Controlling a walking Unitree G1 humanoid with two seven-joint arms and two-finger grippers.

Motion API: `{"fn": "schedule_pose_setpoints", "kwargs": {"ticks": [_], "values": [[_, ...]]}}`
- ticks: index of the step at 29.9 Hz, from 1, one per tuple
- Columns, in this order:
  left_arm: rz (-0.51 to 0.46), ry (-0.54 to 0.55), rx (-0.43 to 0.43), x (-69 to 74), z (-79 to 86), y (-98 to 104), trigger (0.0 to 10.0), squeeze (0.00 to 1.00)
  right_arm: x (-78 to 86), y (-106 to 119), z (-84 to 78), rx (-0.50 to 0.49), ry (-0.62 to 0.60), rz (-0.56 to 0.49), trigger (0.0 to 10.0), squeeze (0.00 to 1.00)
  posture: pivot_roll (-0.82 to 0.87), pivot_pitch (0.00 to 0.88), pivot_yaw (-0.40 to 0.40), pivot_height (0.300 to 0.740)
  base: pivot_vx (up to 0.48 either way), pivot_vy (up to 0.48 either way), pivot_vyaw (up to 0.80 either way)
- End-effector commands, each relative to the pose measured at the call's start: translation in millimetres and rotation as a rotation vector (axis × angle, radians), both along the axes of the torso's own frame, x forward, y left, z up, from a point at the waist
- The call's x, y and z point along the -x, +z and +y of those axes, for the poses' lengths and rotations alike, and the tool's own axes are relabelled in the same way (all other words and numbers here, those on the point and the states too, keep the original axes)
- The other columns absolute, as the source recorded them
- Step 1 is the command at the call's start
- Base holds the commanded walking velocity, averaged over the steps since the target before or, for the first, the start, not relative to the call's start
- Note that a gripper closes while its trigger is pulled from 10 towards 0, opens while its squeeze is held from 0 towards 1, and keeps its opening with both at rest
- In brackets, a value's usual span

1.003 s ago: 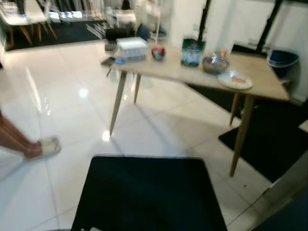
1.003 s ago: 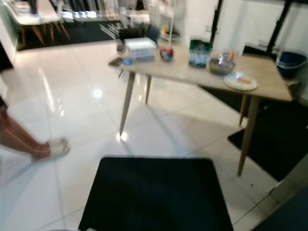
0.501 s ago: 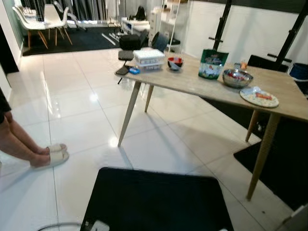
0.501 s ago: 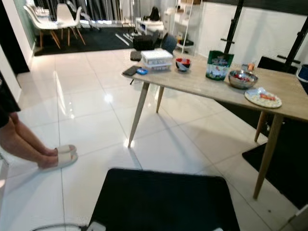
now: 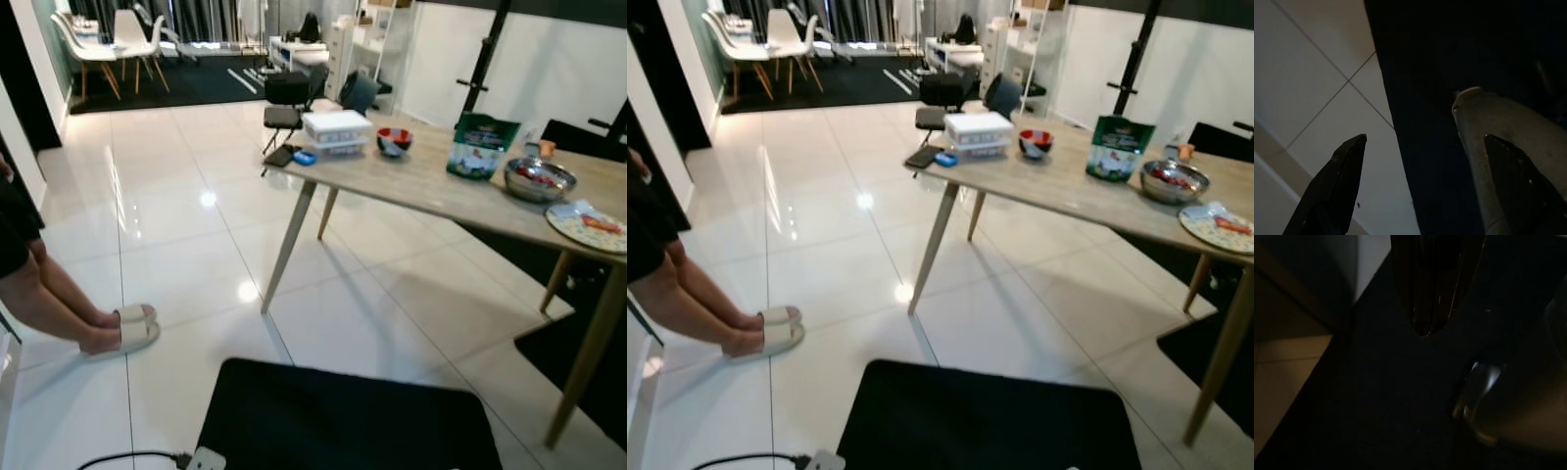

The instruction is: Restocking fridge

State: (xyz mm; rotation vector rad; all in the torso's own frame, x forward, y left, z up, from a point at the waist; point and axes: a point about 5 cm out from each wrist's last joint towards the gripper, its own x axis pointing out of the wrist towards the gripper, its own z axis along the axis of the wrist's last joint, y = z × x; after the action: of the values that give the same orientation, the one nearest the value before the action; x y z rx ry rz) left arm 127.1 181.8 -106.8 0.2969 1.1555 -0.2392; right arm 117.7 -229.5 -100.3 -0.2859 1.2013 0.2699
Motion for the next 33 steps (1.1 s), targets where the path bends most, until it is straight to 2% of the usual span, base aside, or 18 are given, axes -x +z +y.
{"fn": "schedule_pose_setpoints", "kwargs": {"ticks": [1, 2, 3, 4, 5, 6, 23, 24, 25, 26, 27, 28, 29, 33], "values": [[0.091, -0.006, 0.019, 21.2, -6.4, -7.3, 10.0, 0.0, 5.9, -0.3, -6.8, 0.019, -0.012, 0.017, 0.0, 0.0, -0.05, 0.0, -0.058, 0.74, 0.296, 0.0, 0.0], [0.091, -0.005, 0.019, 21.3, -6.4, -7.3, 10.0, 0.0, 6.0, -0.3, -6.8, 0.019, -0.013, 0.018, 0.0, 0.0, -0.05, 0.0, -0.058, 0.74, 0.296, 0.0, 0.0], [0.092, -0.004, 0.021, 21.4, -6.6, -7.3, 10.0, 0.0, 6.5, -0.4, -7.6, 0.031, -0.011, 0.022, 10.0, 0.0, -0.05, 0.0, -0.058, 0.74, 0.296, 0.0, 0.0], [0.092, -0.003, 0.022, 21.4, -6.7, -7.4, 10.0, 0.0, 6.7, -0.5, -8.2, 0.039, -0.01, 0.024, 10.0, 0.0, -0.05, 0.0, -0.058, 0.74, 0.296, 0.0, 0.0], [0.093, -0.006, 0.027, 21.7, -7.3, -7.4, 2.2, 0.0, 6.8, -0.4, -8.7, 0.044, -0.012, 0.025, 10.0, 0.0, -0.05, 0.0, -0.058, 0.74, 0.319, 0.0, 0.0], [0.094, -0.009, 0.031, 21.9, -7.8, -7.5, 0.0, 0.0, 6.7, -0.4, -9.0, 0.047, -0.014, 0.024, 10.0, 0.0, -0.05, 0.0, -0.058, 0.74, 0.33, 0.0, 0.0], [0.093, -0.008, 0.028, 22.1, -7.8, -7.6, 0.1, 0.0, 6.6, -0.1, -10.2, 0.048, -0.024, 0.025, 10.0, 0.0, -0.05, 0.0, -0.059, 0.74, 0.375, 0.0, 0.0], [0.092, -0.008, 0.028, 22.0, -7.8, -7.5, 2.7, 0.0, 6.7, -0.1, -10.3, 0.048, -0.025, 0.024, 10.0, 0.0, -0.05, 0.0, -0.059, 0.74, 0.368, 0.0, 0.0], [0.092, -0.008, 0.028, 21.9, -7.9, -7.5, 2.7, 0.0, 6.7, -0.1, -10.3, 0.048, -0.026, 0.024, 10.0, 0.0, -0.05, 0.0, -0.059, 0.74, 0.368, 0.0, 0.0], [0.091, -0.007, 0.028, 21.8, -7.9, -7.5, 1.6, 0.0, 6.7, -0.1, -10.4, 0.047, -0.028, 0.023, 10.0, 0.0, -0.05, 0.0, -0.059, 0.74, 0.371, 0.0, 0.0], [0.091, -0.006, 0.028, 21.7, -7.9, -7.5, 1.6, 0.0, 6.7, -0.1, -10.4, 0.047, -0.03, 0.023, 10.0, 0.0, -0.05, 0.0, -0.059, 0.74, 0.371, 0.0, 0.0], [0.091, -0.006, 0.028, 21.7, -7.9, -7.5, 3.5, 0.0, 6.8, -0.1, -10.2, 0.04, -0.04, 0.021, 10.0, 0.0, -0.05, 0.0, -0.059, 0.74, 0.368, 0.0, 0.0], [0.09, -0.006, 0.024, 21.6, -7.6, -7.4, 10.0, 0.0, 6.7, -0.1, -9.9, 0.039, -0.034, 0.021, 10.0, 0.0, -0.05, 0.0, -0.059, 0.74, 0.356, 0.0, 0.0], [0.09, -0.004, 0.021, 21.8, -7.1, -7.5, 10.0, 0.0, 8.2, -0.7, -9.5, 0.034, -0.036, 0.034, 10.0, 0.0, -0.05, 0.0, -0.059, 0.74, 0.347, 0.0, -0.8]]}}
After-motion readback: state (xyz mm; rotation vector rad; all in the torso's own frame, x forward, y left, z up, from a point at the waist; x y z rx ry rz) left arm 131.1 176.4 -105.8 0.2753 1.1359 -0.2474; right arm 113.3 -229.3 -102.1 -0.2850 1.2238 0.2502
